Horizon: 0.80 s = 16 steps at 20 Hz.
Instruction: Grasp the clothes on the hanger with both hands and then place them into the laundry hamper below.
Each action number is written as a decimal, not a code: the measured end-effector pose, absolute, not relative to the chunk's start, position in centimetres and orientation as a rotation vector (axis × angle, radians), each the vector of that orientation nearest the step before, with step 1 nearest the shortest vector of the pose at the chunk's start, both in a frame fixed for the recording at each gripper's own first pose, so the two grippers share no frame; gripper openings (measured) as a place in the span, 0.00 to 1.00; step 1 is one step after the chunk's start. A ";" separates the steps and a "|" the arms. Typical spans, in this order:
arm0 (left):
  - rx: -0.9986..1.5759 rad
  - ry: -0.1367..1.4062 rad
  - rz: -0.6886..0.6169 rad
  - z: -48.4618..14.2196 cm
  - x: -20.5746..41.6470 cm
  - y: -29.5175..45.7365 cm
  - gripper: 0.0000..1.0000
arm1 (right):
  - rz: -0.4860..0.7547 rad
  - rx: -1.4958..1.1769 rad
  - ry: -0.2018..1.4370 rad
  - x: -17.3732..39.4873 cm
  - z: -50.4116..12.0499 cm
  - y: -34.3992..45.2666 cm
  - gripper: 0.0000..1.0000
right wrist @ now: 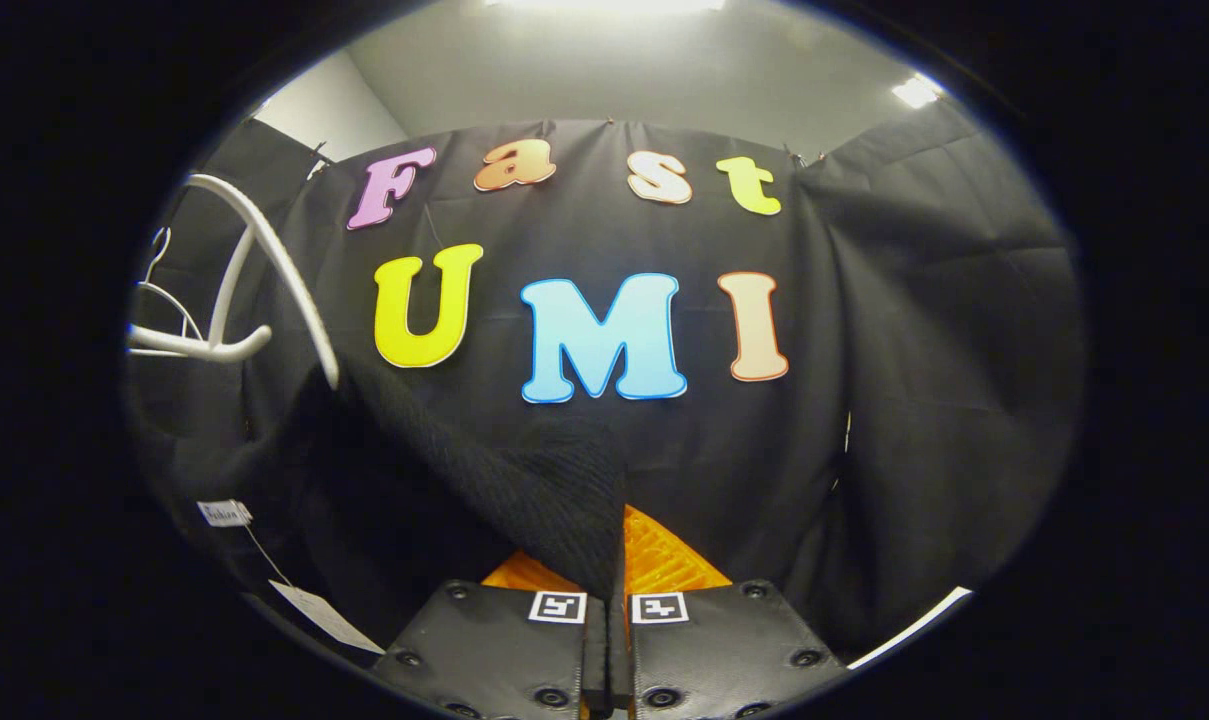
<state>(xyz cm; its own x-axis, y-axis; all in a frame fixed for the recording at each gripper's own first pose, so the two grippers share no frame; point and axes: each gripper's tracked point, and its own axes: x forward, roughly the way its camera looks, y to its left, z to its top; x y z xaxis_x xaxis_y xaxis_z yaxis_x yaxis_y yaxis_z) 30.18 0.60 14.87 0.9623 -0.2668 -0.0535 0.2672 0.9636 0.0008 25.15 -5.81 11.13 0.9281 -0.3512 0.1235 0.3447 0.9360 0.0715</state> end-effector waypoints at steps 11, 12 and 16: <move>0.094 0.172 -0.279 8.2 24.0 1.4 0.01 | -0.375 0.050 0.056 15.6 3.0 -4.6 0.00; 0.094 0.174 -0.298 7.9 23.0 1.1 0.01 | -0.371 0.060 0.075 14.7 2.5 -4.1 0.02; 0.103 0.168 -0.377 7.5 21.5 -0.6 0.02 | -0.330 0.055 0.161 11.0 0.6 -0.5 0.00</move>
